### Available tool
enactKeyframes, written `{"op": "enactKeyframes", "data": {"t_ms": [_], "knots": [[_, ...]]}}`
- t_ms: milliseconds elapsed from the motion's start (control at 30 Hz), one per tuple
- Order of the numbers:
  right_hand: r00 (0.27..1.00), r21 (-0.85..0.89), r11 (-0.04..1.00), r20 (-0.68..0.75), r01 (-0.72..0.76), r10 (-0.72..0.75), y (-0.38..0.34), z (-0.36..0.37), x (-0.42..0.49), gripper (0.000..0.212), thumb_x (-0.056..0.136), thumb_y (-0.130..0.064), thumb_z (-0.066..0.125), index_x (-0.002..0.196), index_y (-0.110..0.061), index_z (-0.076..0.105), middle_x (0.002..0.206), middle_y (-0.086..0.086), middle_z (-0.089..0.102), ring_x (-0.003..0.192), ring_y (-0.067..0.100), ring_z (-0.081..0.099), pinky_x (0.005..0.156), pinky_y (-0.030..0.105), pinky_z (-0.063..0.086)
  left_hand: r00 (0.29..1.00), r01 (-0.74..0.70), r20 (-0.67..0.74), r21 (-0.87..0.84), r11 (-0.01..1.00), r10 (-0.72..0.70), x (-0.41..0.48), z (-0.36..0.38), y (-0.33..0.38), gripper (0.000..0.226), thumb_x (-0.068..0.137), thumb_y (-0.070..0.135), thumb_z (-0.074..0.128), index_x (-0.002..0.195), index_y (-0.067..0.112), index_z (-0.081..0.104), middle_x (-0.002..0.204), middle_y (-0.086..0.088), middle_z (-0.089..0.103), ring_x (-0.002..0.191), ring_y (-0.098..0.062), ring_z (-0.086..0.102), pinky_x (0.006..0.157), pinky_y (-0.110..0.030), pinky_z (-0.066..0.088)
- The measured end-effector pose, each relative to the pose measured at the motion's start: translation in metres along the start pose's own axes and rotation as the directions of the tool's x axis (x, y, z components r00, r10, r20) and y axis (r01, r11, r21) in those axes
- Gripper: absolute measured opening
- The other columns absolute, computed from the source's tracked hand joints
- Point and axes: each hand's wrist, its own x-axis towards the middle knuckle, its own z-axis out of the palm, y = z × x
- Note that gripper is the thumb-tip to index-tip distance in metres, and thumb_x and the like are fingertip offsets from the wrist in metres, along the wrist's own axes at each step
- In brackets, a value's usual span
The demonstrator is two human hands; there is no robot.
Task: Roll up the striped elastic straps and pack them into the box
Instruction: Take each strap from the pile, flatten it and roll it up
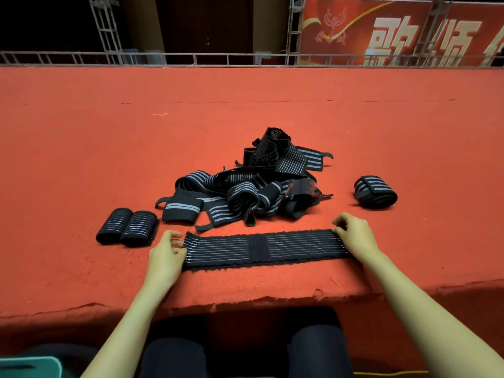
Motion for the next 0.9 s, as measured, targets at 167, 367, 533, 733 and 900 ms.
{"op": "enactKeyframes", "data": {"t_ms": [167,367,533,733,900], "knots": [[1.0,-0.118,0.993,0.019,0.012,-0.01,-0.002,0.002,-0.002,0.015,0.087,-0.013,0.061,0.102,-0.014,0.064,0.11,0.01,0.065,0.104,0.033,0.058,0.08,0.037,0.043,1.0,0.012,0.015,-0.001,1.0,-0.012,0.001,0.0,-0.004,0.025,0.08,-0.005,0.058,0.102,0.007,0.057,0.091,-0.006,0.064,0.076,-0.019,0.06,0.068,-0.024,0.04],[0.972,-0.348,0.919,-0.07,0.186,-0.224,-0.013,0.008,-0.01,0.025,0.078,-0.003,0.061,0.102,-0.007,0.066,0.108,0.016,0.059,0.108,0.038,0.049,0.086,0.043,0.04,1.0,0.014,0.022,0.044,0.999,-0.015,-0.001,-0.001,-0.003,0.022,0.082,-0.002,0.058,0.099,0.011,0.06,0.086,-0.001,0.064,0.079,-0.016,0.06,0.071,-0.025,0.039],[0.889,-0.124,0.881,0.106,0.457,-0.446,-0.063,0.033,-0.04,0.021,0.087,-0.022,0.062,0.104,-0.009,0.063,0.106,0.009,0.06,0.106,0.029,0.051,0.092,0.037,0.04,1.0,-0.01,0.014,0.058,0.998,0.009,-0.004,-0.002,-0.003,0.022,0.083,-0.003,0.057,0.099,0.013,0.059,0.087,0.0,0.063,0.079,-0.015,0.059,0.07,-0.024,0.036],[0.708,0.151,0.746,0.24,0.648,-0.664,-0.121,0.08,-0.07,0.029,0.09,-0.034,0.06,0.11,-0.013,0.063,0.116,0.004,0.056,0.114,0.023,0.048,0.103,0.039,0.035,1.0,-0.022,0.009,0.052,0.998,0.022,-0.008,-0.002,-0.003,0.023,0.083,-0.001,0.059,0.102,0.012,0.059,0.091,0.001,0.063,0.083,-0.012,0.058,0.073,-0.022,0.038],[0.606,0.166,0.696,0.381,0.698,-0.699,-0.159,0.099,-0.074,0.061,0.082,-0.059,0.06,0.132,-0.026,0.05,0.138,-0.001,0.042,0.136,0.017,0.027,0.114,0.048,0.009,1.0,-0.012,0.015,0.025,1.0,0.012,-0.007,-0.003,-0.003,0.023,0.082,-0.002,0.06,0.1,0.012,0.059,0.091,0.002,0.063,0.08,-0.01,0.059,0.067,-0.012,0.037]]}}
